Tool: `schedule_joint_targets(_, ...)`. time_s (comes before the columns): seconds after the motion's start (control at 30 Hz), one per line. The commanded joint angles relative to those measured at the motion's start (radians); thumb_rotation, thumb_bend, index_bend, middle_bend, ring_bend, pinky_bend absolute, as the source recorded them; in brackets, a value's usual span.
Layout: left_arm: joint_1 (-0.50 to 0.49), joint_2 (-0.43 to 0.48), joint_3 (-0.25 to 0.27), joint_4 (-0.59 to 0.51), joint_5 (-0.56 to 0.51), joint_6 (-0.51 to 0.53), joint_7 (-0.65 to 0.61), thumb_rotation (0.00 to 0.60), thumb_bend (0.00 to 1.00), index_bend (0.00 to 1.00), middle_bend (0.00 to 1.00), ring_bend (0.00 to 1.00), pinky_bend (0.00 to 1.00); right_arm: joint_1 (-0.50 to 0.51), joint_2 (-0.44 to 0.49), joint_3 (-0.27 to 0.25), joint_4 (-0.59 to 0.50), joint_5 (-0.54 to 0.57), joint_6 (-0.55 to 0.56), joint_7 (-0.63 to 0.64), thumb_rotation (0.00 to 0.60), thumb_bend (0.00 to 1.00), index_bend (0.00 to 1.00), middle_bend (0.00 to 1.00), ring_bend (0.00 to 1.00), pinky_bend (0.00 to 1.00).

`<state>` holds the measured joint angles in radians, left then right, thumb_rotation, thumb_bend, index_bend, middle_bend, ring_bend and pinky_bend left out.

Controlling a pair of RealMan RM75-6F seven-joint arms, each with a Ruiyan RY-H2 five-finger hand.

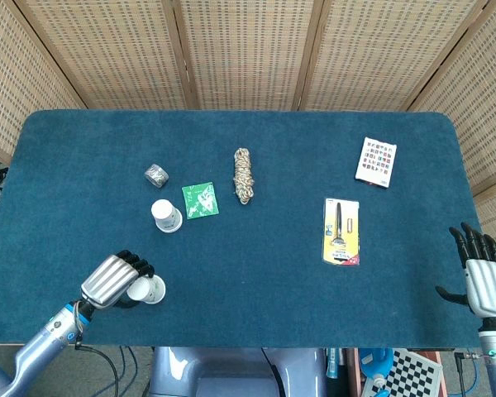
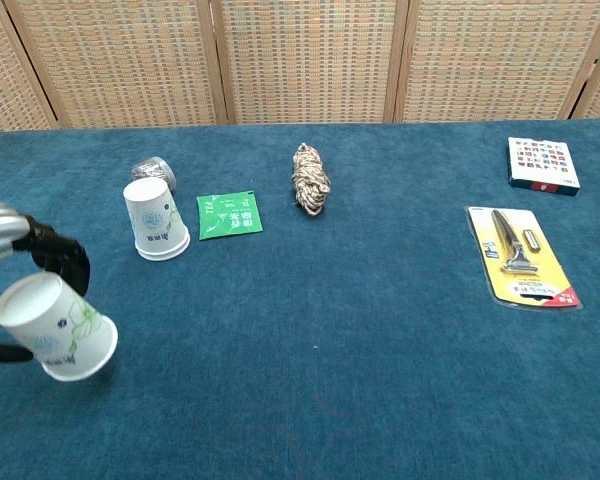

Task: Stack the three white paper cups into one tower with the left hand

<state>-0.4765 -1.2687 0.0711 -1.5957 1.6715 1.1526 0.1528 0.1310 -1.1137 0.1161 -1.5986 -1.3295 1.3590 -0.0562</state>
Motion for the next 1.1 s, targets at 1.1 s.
schedule_joint_targets(1.1,-0.261,-0.052,-0.311,0.138,-0.603,-0.269,0.02,0.6,0.14,0.44,0.46,0.4,0.29,0.003,0.0,0.007,0.006,0.021,-0.01,0.001,0.6,0.0,0.0,0.0,0.0,0.0)
